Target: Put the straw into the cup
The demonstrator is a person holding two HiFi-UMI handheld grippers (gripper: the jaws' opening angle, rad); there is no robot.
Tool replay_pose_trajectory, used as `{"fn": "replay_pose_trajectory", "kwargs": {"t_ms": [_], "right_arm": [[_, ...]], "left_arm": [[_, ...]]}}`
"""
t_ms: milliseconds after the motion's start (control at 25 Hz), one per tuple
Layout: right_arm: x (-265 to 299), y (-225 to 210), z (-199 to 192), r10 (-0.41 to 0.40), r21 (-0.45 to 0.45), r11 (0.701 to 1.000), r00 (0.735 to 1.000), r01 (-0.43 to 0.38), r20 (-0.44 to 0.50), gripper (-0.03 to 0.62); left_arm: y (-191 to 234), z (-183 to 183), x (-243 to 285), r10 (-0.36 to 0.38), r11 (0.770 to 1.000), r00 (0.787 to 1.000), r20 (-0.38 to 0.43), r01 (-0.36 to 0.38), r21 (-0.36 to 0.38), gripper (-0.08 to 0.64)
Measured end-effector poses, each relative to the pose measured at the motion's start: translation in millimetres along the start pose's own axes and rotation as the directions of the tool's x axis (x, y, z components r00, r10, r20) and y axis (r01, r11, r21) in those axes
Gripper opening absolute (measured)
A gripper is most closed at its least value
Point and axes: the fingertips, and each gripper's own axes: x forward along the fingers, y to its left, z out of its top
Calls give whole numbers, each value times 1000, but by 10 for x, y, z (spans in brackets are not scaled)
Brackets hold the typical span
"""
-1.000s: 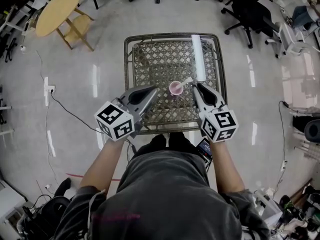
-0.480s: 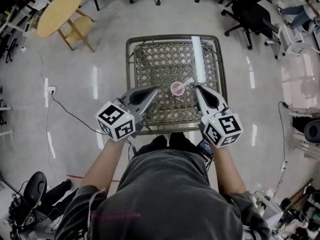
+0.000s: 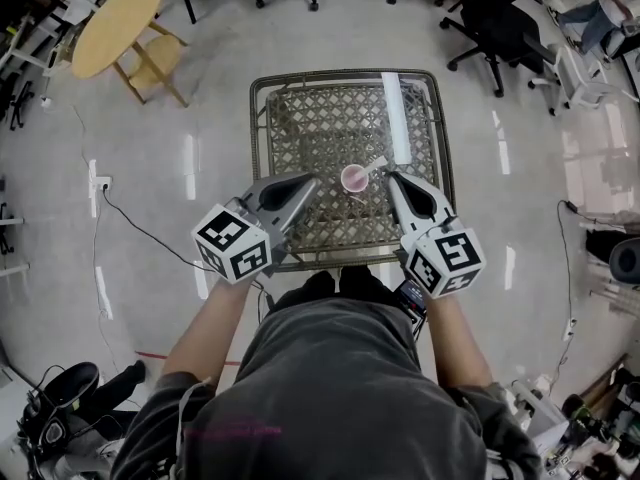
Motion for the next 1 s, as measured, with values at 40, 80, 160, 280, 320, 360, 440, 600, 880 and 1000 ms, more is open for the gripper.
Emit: {"fn": "replay_pose_trajectory", "kwargs": {"t_ms": [40,80,160,280,320,360,440,600,880,1000], "right_arm": [[4,8,12,0,-6,1000,1000,0,0,14],[8,13,23,1,-11,1000,1000,-1,-1,14],[10,11,36,3,-16,1000,1000,-3,-3,14],[18,2,58,5,-15,1000,1000,-5,-3,14],[30,3,65,6,-14,1000,1000,-6,-3,14],[46,6,70,7,-13,1000,1000,-7,-4,14],[81,10,64,8,-13,1000,1000,-8,-7,14],[94,-31,32,11,-10,1000,1000,-11,-13,14],[86,-68,-12,15,-7,1000,1000,-15,-16,14],[100,-60,8,20,-8,1000,1000,-20,-19,14]], "left_arm": [[5,4,0,0,1000,1000,-1,0,-1,8],[8,7,1,0,1000,1000,-2,0,-2,9],[7,9,10,2,1000,1000,-3,-2,-4,9],[7,26,23,4,1000,1000,-3,-4,-6,9],[18,32,22,4,1000,1000,-3,-4,-7,9],[33,36,20,5,1000,1000,-4,-5,-8,9],[67,31,19,6,1000,1000,-5,-6,-10,9],[77,1,57,6,1000,1000,-10,-7,-15,9],[78,-48,88,12,1000,1000,-13,-12,-15,9],[86,-22,87,14,1000,1000,-13,-14,-15,8]]}}
